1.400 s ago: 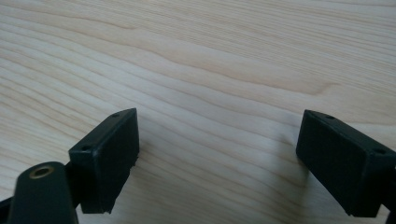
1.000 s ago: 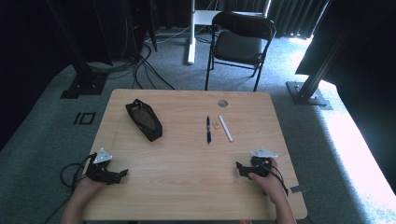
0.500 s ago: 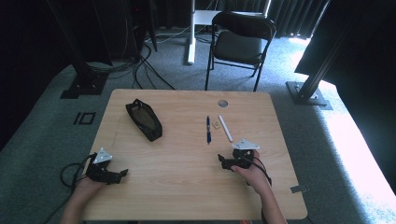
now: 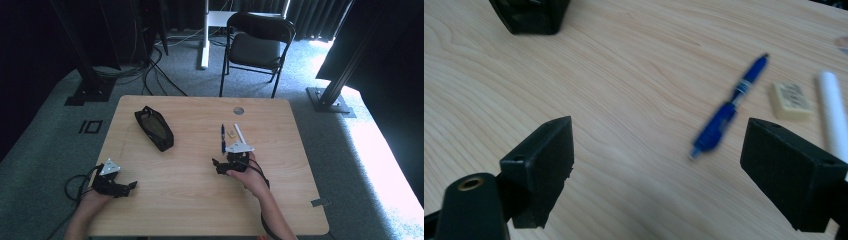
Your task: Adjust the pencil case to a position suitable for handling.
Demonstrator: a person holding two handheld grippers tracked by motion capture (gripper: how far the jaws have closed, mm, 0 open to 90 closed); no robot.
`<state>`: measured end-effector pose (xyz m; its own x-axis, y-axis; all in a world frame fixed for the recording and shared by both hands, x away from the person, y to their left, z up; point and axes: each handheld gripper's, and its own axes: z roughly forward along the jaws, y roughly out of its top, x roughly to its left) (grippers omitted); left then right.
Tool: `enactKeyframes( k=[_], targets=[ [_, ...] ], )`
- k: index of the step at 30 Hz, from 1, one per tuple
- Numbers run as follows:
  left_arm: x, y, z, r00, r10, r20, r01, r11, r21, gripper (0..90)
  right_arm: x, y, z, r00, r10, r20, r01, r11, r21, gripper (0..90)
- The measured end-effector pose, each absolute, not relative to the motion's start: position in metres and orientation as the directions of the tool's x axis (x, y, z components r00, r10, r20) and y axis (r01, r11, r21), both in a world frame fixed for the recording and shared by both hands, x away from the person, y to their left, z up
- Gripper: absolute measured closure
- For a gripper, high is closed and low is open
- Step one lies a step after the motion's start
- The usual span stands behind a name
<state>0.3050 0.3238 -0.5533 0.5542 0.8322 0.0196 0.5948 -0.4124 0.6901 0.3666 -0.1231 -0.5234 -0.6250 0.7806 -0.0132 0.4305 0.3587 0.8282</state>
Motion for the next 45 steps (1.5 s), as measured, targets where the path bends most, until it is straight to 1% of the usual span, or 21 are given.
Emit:
enactKeyframes(
  k=[16, 20, 21, 24, 29, 30, 36, 43, 45],
  targets=[
    [0.305, 0.324, -0.553, 0.554, 0.832, 0.02, 0.595, -0.413, 0.69, 2.1, 0.387, -0.055, -0.516, -0.71, 0.705, 0.011, 0.384, 0.373, 0.845, 13.5],
    [0.305, 0.324, -0.553, 0.554, 0.832, 0.02, 0.595, -0.413, 0.69, 2.1, 0.389, -0.041, -0.516, -0.721, 0.693, 0.006, 0.376, 0.383, 0.844, 13.6],
    [0.305, 0.324, -0.553, 0.554, 0.832, 0.02, 0.595, -0.412, 0.69, 2.1, 0.39, -0.031, -0.515, -0.729, 0.684, 0.003, 0.366, 0.387, 0.846, 13.6],
    [0.305, 0.324, -0.553, 0.552, 0.834, 0.019, 0.596, -0.41, 0.691, 2.1, 0.392, -0.017, -0.514, -0.74, 0.672, -0.008, 0.352, 0.397, 0.848, 13.6],
    [0.305, 0.324, -0.553, 0.549, 0.836, 0.018, 0.597, -0.407, 0.691, 2.1, 0.395, 0.0, -0.514, -0.746, 0.666, 0.006, 0.346, 0.379, 0.858, 13.6],
    [0.305, 0.324, -0.553, 0.549, 0.836, 0.018, 0.597, -0.407, 0.691, 2.1, 0.396, 0.007, -0.515, -0.751, 0.66, 0.022, 0.351, 0.37, 0.86, 13.6],
    [0.305, 0.324, -0.553, 0.548, 0.836, 0.018, 0.597, -0.407, 0.691, 2.1, 0.4, 0.024, -0.516, -0.768, 0.64, 0.021, 0.335, 0.375, 0.864, 13.6],
    [0.305, 0.324, -0.553, 0.549, 0.836, 0.018, 0.597, -0.407, 0.691, 2.1, 0.407, 0.037, -0.517, -0.768, 0.638, 0.045, 0.341, 0.349, 0.873, 13.6],
    [0.305, 0.324, -0.553, 0.548, 0.836, 0.018, 0.597, -0.407, 0.691, 2.1, 0.41, 0.042, -0.516, -0.763, 0.646, 0.035, 0.332, 0.344, 0.879, 15.5]
  ],
)
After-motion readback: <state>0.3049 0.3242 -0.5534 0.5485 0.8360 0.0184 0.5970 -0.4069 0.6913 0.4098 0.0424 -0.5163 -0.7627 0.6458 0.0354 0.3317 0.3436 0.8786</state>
